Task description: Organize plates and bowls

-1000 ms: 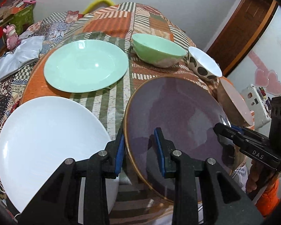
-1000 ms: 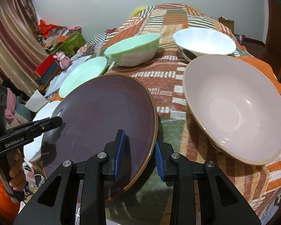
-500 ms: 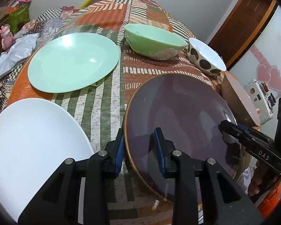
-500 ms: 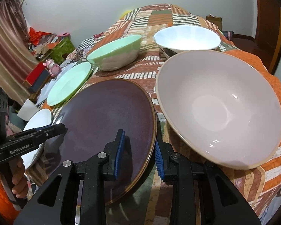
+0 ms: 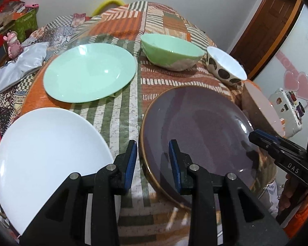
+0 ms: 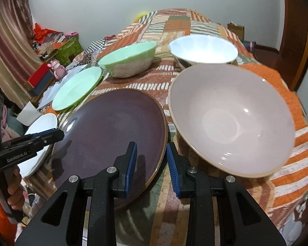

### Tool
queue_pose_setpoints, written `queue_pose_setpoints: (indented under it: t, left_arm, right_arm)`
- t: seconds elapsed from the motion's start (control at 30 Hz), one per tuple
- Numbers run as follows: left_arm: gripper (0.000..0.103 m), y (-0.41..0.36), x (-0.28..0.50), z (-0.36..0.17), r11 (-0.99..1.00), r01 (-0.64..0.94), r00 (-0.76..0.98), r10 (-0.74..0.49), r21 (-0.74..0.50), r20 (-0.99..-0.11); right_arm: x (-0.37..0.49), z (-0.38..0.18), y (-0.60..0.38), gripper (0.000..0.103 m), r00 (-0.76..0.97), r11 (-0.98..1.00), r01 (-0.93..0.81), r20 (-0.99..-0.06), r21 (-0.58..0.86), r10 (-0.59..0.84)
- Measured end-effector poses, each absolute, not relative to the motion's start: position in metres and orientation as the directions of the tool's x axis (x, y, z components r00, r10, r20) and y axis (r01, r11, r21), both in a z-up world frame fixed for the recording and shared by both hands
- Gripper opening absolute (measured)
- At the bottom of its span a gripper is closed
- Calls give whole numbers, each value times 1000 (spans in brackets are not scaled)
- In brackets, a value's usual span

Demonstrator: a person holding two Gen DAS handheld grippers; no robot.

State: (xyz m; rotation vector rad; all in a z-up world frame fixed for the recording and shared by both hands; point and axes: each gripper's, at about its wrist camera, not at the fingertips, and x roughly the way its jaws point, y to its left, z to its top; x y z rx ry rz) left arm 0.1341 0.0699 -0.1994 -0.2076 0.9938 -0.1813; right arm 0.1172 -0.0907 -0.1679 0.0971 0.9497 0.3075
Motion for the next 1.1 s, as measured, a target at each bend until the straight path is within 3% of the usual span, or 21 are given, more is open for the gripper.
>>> queue_pose_setpoints:
  t: [0.33, 0.4, 0.47, 0.6, 1.1]
  left_arm:
    - [53, 93, 95, -155, 982, 5, 657, -146, -189, -739]
    - [61, 100, 85, -148, 985, -6, 681, -124, -174, -722]
    - [70, 107, 75, -141, 987, -20, 700, -100, -159, -707]
    - [85, 128, 58, -132, 989, -78, 725, -30, -125, -688]
    - [88, 218, 37, -153, 962, -258, 668, 109, -92, -737]
  right_arm:
    - [104, -138, -65, 33, 582, 933, -301, -737, 199, 345]
    - [104, -135, -57, 42, 585, 928, -317, -730, 195, 353]
    - [102, -130, -45, 60, 596, 922, -338, -716, 188, 364]
    - [101, -125, -24, 68, 598, 908, -381, -704, 171, 384]
    - [114, -145, 64, 68, 487, 826, -543, -745, 151, 456]
